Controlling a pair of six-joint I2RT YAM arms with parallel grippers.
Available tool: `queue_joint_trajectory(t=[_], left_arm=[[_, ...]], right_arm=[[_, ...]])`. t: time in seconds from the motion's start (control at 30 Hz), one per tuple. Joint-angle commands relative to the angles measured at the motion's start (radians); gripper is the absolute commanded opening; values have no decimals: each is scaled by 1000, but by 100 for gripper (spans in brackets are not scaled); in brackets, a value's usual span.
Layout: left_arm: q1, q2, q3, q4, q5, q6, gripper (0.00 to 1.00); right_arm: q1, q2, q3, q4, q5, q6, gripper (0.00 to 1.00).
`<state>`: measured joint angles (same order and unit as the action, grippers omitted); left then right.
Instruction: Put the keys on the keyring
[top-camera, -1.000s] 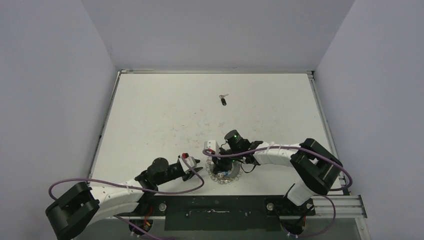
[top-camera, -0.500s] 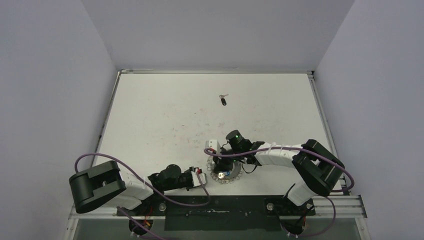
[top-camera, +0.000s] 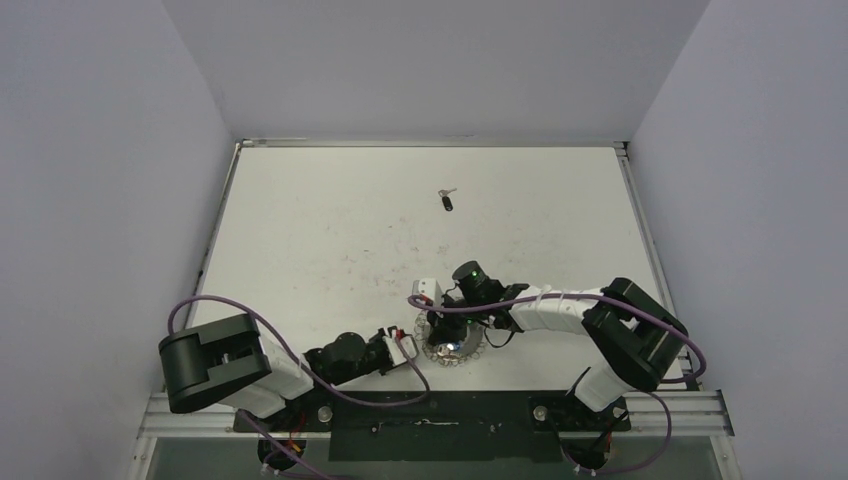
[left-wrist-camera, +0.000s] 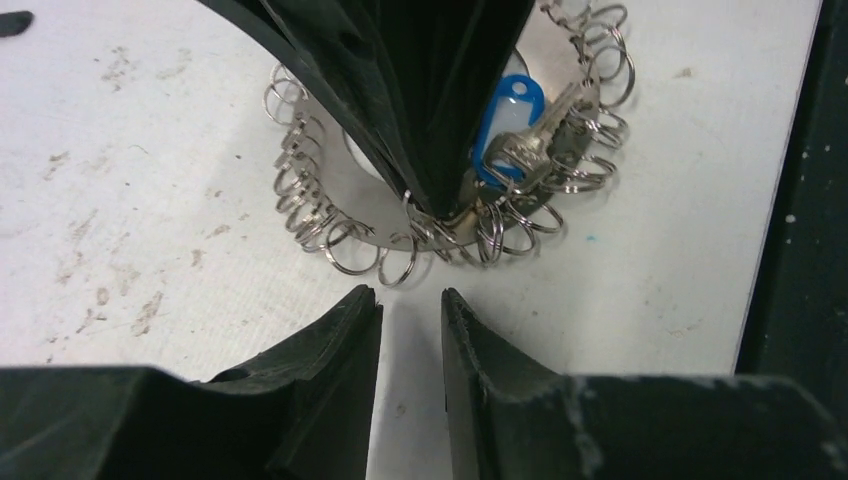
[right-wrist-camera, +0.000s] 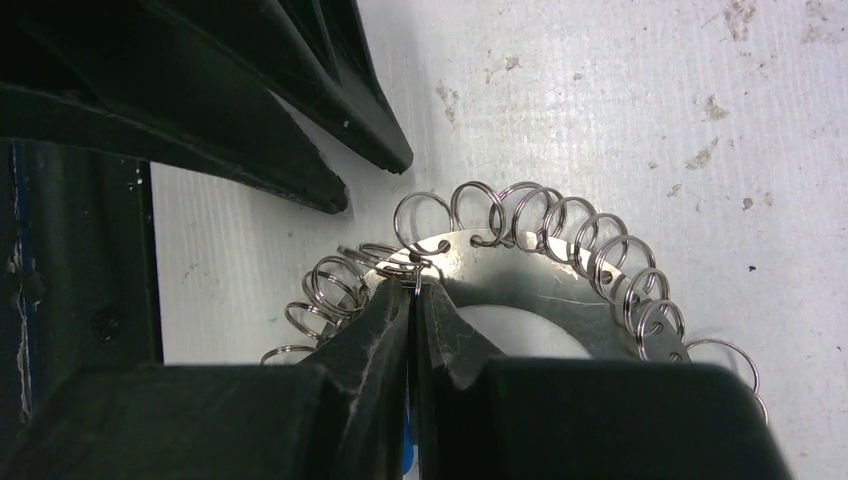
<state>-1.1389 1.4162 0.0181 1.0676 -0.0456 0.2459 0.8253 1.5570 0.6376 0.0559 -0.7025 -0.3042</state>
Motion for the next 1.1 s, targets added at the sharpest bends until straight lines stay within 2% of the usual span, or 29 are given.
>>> queue_joint_trajectory(t=[0.0, 0.13, 0.37, 0.63, 0.8, 1.07], left_arm=[[-7, -99, 13, 8, -55, -44, 28], [-7, -216, 17, -123, -77, -61, 29], [-7, -316, 0, -208, -80, -75, 30], [-7, -240, -3, -145, -118, -82, 33], [-7, -167, 2, -73, -127, -77, 26], [-7, -54, 25, 3, -107, -95, 25]], right_arm=[[-5, 38, 48, 36, 16, 32, 0], [-5, 82, 81, 34, 25, 74, 0], [-3, 102, 84, 64, 40, 118, 0], [1, 113, 88, 73, 37, 134, 0], [1, 109, 89, 67, 39, 128, 0], [2, 109, 89, 65, 43, 128, 0]])
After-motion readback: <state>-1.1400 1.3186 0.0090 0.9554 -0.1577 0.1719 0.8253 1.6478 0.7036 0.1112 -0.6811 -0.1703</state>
